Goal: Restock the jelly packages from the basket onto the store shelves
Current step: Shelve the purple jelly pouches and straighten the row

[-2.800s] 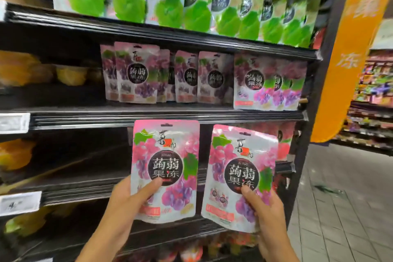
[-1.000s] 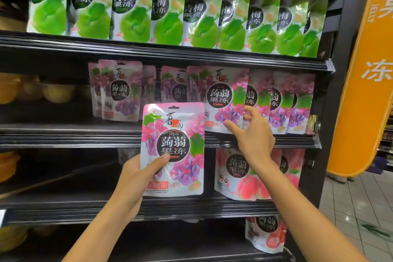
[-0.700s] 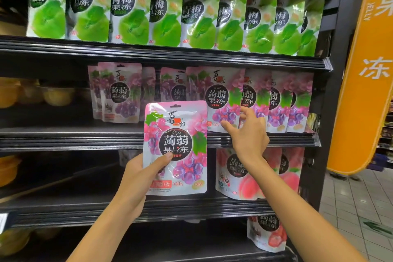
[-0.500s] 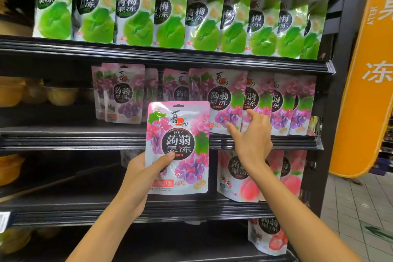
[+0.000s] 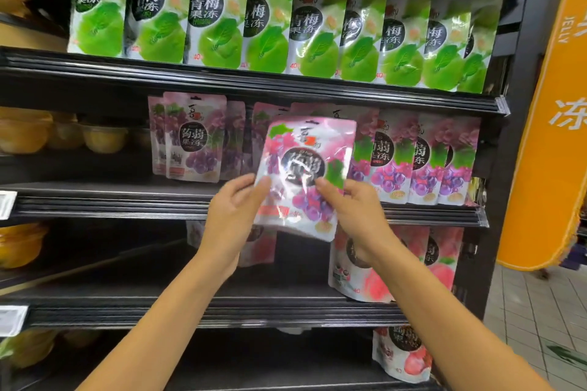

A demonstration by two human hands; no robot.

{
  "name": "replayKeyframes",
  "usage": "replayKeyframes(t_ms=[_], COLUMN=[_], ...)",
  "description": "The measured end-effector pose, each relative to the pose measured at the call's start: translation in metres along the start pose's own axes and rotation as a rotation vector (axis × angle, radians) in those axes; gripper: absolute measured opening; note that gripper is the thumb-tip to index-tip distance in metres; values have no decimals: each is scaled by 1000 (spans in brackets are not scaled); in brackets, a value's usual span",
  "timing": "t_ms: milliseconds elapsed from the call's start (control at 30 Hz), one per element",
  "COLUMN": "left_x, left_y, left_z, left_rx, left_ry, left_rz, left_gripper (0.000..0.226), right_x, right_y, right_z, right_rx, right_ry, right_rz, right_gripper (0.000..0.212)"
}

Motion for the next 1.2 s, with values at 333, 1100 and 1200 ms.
replayKeyframes(t_ms=[333,1100,1200], left_x=[8,26,26], left_y=[-45,-46,-45], left_z=[1,14,12], left_rx=[57,90,96], left_ry=[-434,-463,-469], left_rz=[1105,1160,1142], left_gripper=[45,45,44], right_x=[11,0,0], right_y=[-1,1,0], right_z=[65,39,30], right_rx=[-121,-236,-243], right_ry=[6,320,336], right_rz=[-224,-556,-531], right_gripper=[34,45,38])
Point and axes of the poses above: each hand's wrist, its own z-axis towards the middle knuckle, its own y-axis out of the back of the hand, x = y × z, the point moved 4 cm from there along z, towards the middle knuckle, and after that the axes turned 4 degrees about x, right-handed, at the moved point
